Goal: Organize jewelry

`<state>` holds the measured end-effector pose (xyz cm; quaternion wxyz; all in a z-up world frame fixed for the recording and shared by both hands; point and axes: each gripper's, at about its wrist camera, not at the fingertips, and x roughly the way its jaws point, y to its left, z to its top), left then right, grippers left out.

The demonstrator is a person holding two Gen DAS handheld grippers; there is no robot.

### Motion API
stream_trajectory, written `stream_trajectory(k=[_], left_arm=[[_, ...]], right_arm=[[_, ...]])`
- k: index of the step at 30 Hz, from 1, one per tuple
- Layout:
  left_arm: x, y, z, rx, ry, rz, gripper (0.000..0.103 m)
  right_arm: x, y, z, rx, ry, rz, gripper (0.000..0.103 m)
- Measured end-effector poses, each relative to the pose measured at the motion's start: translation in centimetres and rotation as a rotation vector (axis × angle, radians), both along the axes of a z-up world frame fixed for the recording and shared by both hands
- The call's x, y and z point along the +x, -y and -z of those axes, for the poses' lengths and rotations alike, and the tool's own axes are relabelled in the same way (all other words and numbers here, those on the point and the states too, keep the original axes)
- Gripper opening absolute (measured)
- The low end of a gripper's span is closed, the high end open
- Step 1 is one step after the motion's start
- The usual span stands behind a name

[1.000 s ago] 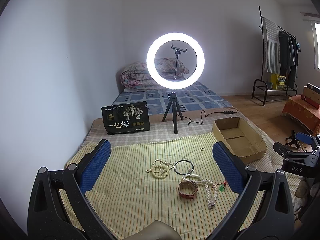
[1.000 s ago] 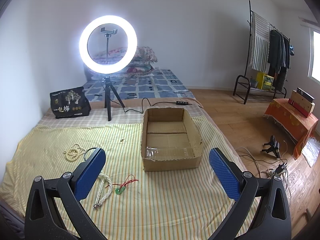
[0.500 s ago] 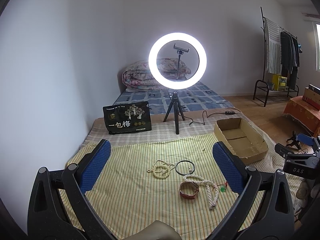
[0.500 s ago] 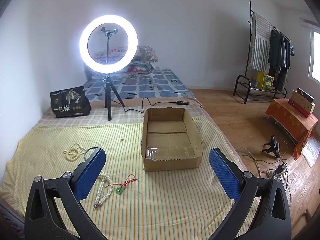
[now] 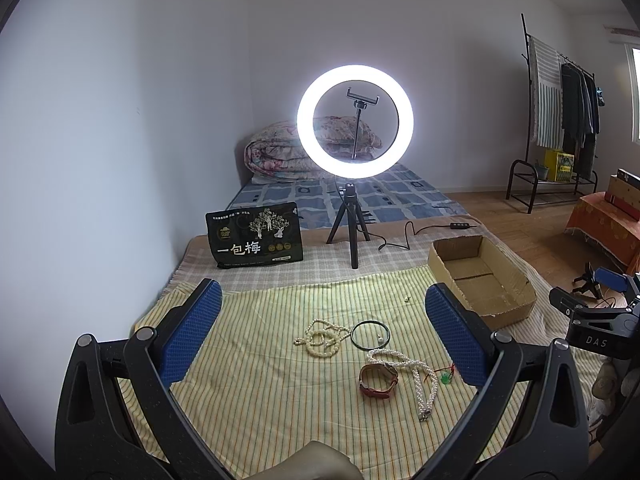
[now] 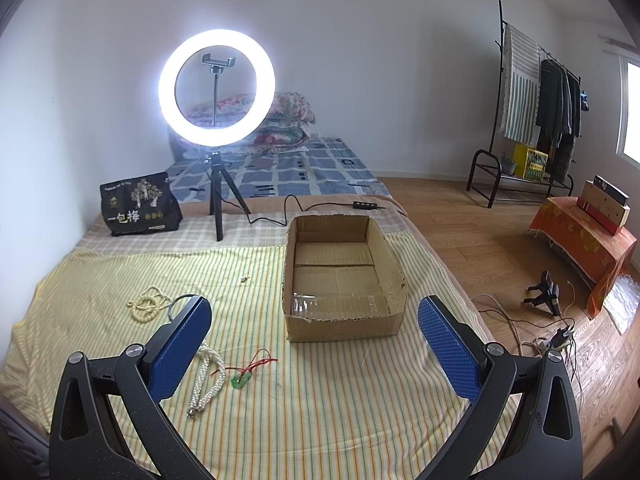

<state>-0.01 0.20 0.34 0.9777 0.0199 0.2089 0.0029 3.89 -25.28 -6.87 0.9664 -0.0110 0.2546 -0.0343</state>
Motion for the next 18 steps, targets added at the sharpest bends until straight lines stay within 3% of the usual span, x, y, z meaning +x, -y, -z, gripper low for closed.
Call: stream_trajectory(k=[18], left_arm=[[-0.07, -0.10, 0.04, -0.001, -0.001, -0.001, 0.103]], right_arm=[[0.02, -0.08, 0.01, -0.001, 0.000, 0.001, 0.102]])
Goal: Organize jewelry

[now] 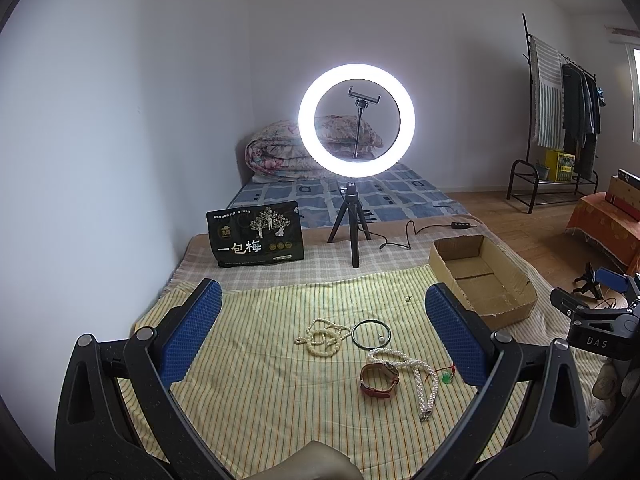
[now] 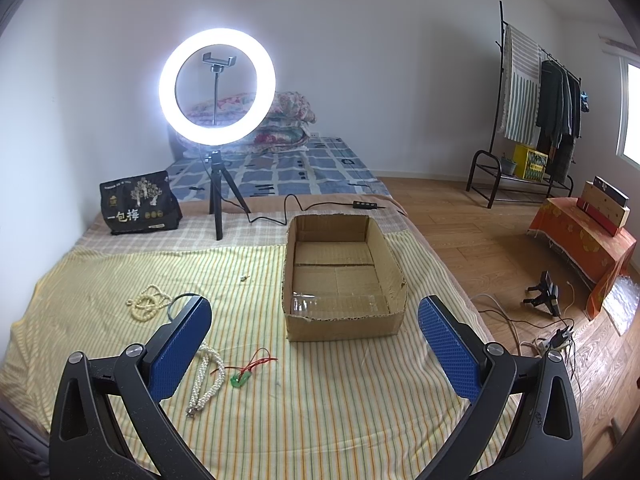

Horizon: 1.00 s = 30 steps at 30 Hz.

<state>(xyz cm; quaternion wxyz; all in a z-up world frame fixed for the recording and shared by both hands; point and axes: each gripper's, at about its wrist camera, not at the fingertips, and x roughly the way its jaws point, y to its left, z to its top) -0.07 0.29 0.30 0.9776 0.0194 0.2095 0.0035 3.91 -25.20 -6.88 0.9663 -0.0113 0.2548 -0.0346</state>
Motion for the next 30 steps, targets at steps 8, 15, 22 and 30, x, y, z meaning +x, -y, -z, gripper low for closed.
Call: stream_trajectory(k=[8, 15, 22, 30], left_arm=[[0.2, -0.2, 0.2, -0.002, -0.003, -0.003, 0.103], [0.5, -0.5, 0.5, -0.003, -0.011, -0.008, 0.103], [2.0, -1.4, 1.1, -0.012, -0.049, -0.037, 0.103], [4.9, -3.8, 2.6, -0.041, -0.140, -0.076, 0.103]], right_arm=[[-0.1, 0.0, 0.0, 0.000, -0.002, -0.001, 0.102], [0.0, 0.0, 0.1, 0.002, -0.004, -0.003, 0.102], [0.8, -0.2, 0.6, -0.009, -0.024, -0.004, 0.102], [1.7, -0.1, 2.0, -0.010, -0.053, -0.035, 0.102]])
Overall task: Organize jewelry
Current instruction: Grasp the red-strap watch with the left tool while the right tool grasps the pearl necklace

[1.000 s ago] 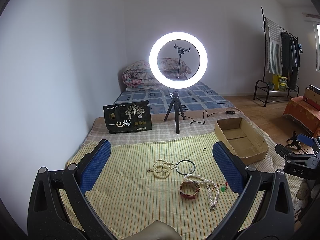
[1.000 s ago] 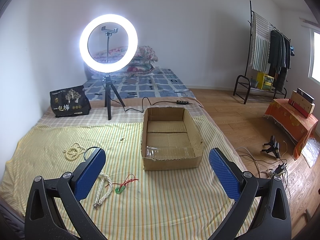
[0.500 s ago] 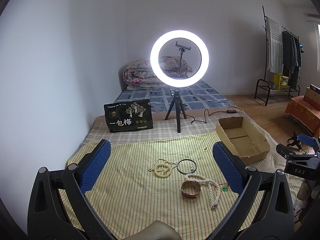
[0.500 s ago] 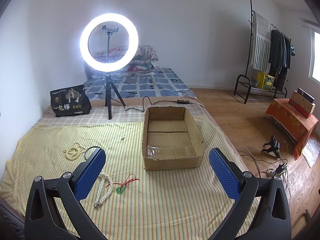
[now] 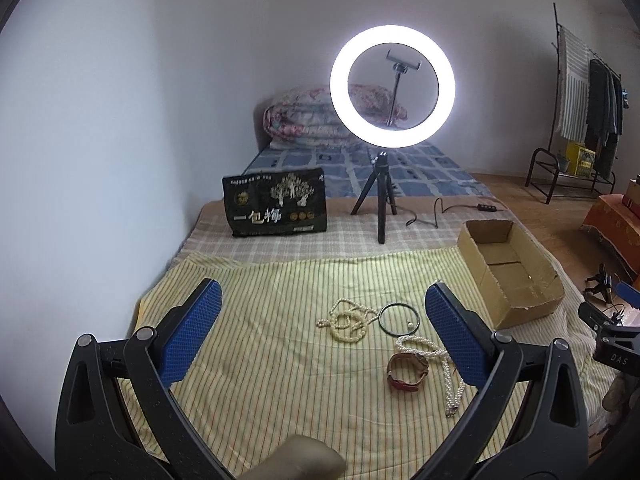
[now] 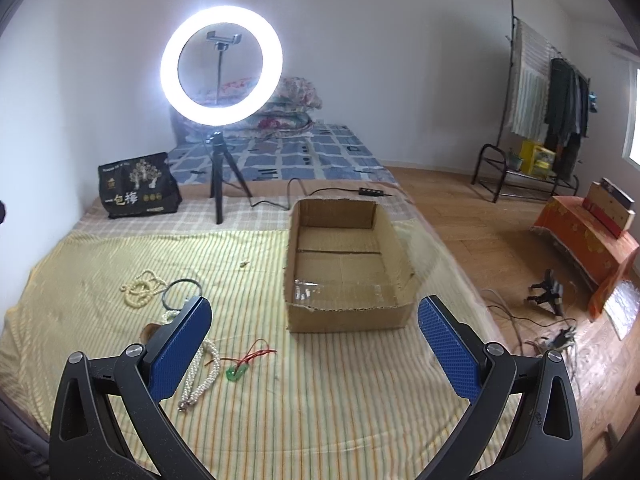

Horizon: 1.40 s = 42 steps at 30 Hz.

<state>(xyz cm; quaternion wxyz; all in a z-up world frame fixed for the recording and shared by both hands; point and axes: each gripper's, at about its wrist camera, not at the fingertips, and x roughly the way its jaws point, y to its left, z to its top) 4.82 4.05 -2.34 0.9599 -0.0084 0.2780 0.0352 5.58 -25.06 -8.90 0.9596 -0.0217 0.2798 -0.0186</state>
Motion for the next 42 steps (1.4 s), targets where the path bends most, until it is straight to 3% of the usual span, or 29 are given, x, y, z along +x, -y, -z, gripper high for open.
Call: stream_trajectory(k=[4, 12, 16, 19, 24, 27, 35, 42], left_arm=[[1.9, -1.1, 1.8, -0.043, -0.081, 0.009, 0.102], [5.2, -1.1, 6.1, -0.123, -0.283, 0.073, 0.076], [6.7, -0.8, 8.8, -0.223, -0.422, 0.122, 0.066], [7.4, -0.3, 10.5, -0.248, -0.492, 0.136, 0.056], [9.4, 0.4, 13.9, -0.320, -0.630, 0.148, 0.049], [10.3, 0.8, 15.5, -0.368, -0.702, 0.166, 0.049], [11.6, 2.5, 17.3, -0.306, -0.722, 0.155, 0.049], [12.6, 3.0, 19.0, -0.279, -0.757, 0.148, 0.049]], right_arm=[[0.7, 0.0, 1.3, 0.020, -0.026, -0.033, 0.102], [2.4, -1.3, 4.8, 0.039, -0.207, -0.115, 0.100], [3.3, -1.9, 7.1, 0.127, -0.342, -0.179, 0.081], [4.0, -2.3, 8.7, 0.206, -0.435, -0.211, 0.072], [5.1, -2.6, 11.6, 0.337, -0.576, -0.211, 0.045], [5.5, -2.6, 12.8, 0.407, -0.626, -0.201, 0.040], [7.0, -3.2, 15.1, 0.511, -0.709, -0.179, 0.038], [7.7, -3.2, 15.8, 0.551, -0.732, -0.146, 0.027]])
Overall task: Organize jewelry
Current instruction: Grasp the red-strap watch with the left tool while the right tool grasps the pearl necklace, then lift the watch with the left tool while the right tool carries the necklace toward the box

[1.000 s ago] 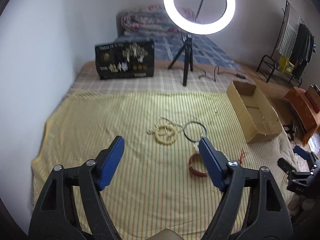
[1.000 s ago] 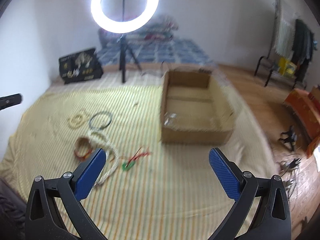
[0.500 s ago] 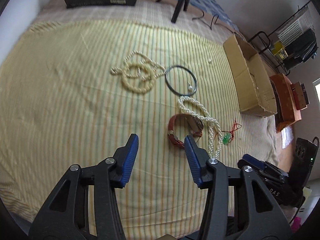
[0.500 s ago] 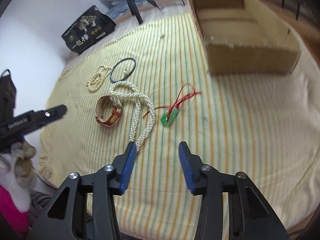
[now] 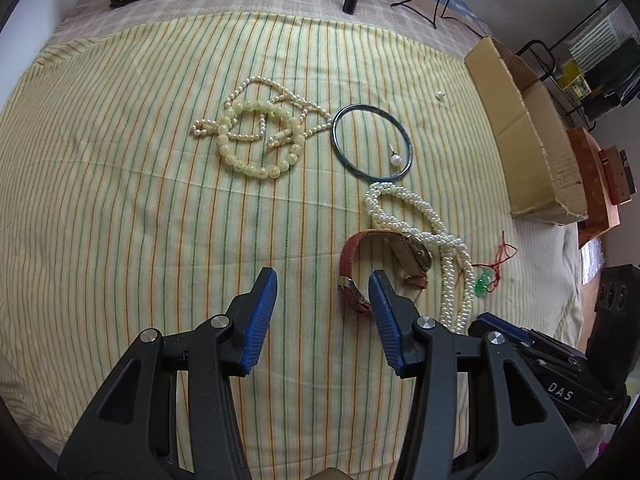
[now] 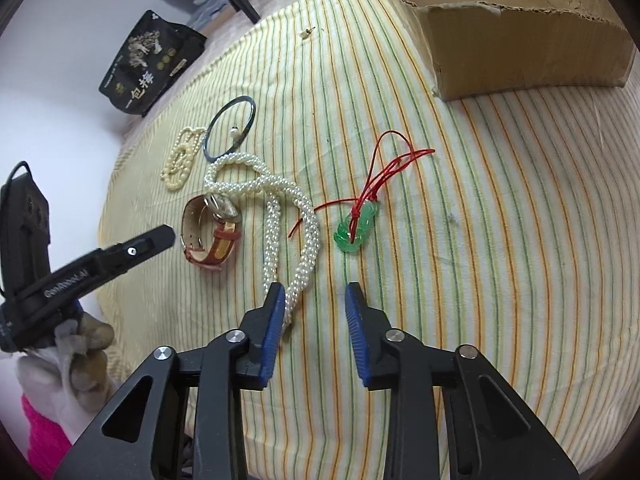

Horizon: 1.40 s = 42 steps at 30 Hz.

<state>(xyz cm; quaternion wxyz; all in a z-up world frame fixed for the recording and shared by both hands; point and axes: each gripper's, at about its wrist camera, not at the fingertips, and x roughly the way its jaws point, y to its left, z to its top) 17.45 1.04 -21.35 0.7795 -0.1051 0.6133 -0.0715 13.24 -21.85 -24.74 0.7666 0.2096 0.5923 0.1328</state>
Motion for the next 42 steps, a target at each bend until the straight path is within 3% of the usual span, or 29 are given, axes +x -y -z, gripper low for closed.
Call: stream_trajectory(k=[8, 15, 18, 19, 23, 32, 38, 42], left_arm=[[0.8, 0.6, 1.6, 0.012, -0.034, 0.013, 0.049], [1.1, 1.2, 2.2, 0.048, -0.017, 0.028, 0.046], [1.4, 1.6, 2.2, 0.059, -0.006, 0.030, 0.034], [1.6, 1.9, 2.4, 0.059, -0.005, 0.029, 0.028], [1.4, 1.4, 2.0, 0.037, -0.003, 0.019, 0.006], [0.1, -0.4, -1.2, -0.002, 0.081, -0.003, 0.003], [-0.1, -0.8, -3.1, -0.025, 0.138, -0.016, 0.003], [-0.5, -1.2, -2.8, -0.033, 0.125, -0.016, 0.003]], right_arm=[[0.6, -0.5, 0.4, -0.019, -0.003, 0.007, 0.018], [1.1, -1.5, 0.7, -0.063, 0.006, 0.005, 0.018], [1.2, -2.2, 0.6, -0.106, 0.025, -0.019, 0.016], [1.3, -2.4, 0.5, -0.118, 0.032, -0.026, 0.007], [1.2, -2.8, 0.3, -0.080, 0.039, -0.043, 0.007], [0.1, -3.4, -4.1, -0.021, 0.179, -0.100, 0.007], [0.1, -3.3, -7.5, -0.070, 0.296, -0.102, 0.007], [0.1, -2.7, -8.6, -0.077, 0.335, -0.093, 0.007]])
